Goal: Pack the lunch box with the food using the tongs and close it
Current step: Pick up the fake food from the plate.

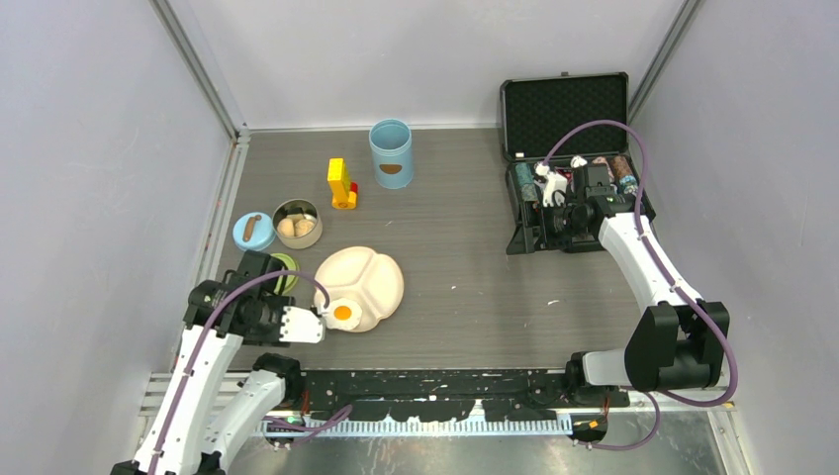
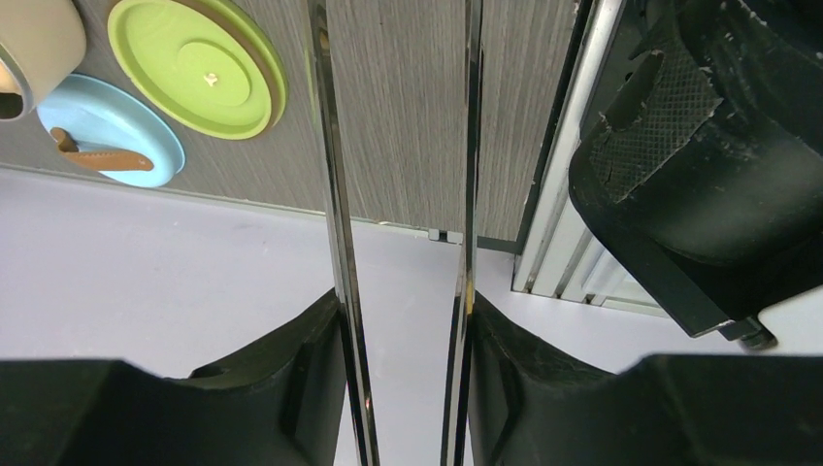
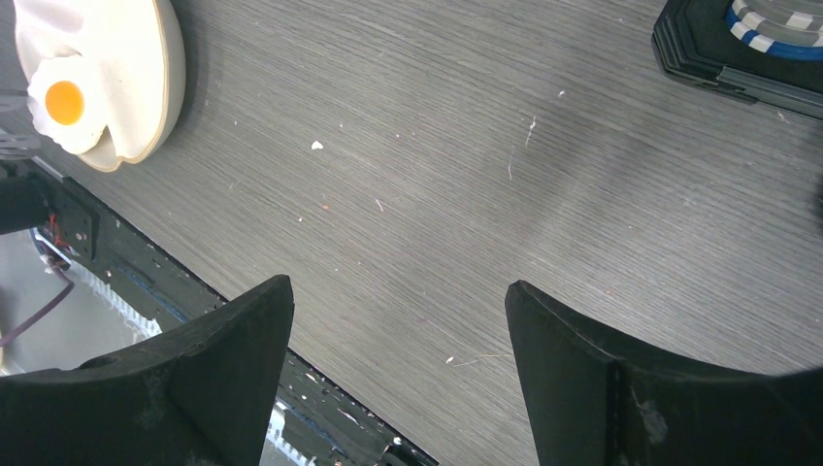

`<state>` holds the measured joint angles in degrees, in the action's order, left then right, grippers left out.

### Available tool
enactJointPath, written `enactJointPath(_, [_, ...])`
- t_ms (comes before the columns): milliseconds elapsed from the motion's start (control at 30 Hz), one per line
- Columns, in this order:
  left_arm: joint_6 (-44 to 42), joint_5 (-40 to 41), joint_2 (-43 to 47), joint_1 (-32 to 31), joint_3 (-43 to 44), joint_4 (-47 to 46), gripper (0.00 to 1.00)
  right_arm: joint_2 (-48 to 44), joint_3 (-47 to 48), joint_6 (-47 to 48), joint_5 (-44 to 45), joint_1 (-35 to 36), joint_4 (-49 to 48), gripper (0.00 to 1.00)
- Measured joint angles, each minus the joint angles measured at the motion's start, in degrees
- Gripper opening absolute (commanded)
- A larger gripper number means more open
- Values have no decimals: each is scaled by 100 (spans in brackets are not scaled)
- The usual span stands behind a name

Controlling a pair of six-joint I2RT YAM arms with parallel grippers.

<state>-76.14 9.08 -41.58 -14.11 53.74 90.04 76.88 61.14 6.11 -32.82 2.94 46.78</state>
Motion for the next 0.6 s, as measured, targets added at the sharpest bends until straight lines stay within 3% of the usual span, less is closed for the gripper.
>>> enactJointPath(600, [-35,81,-345,-229,269,-2,44,2,0,0,24,0,0,85])
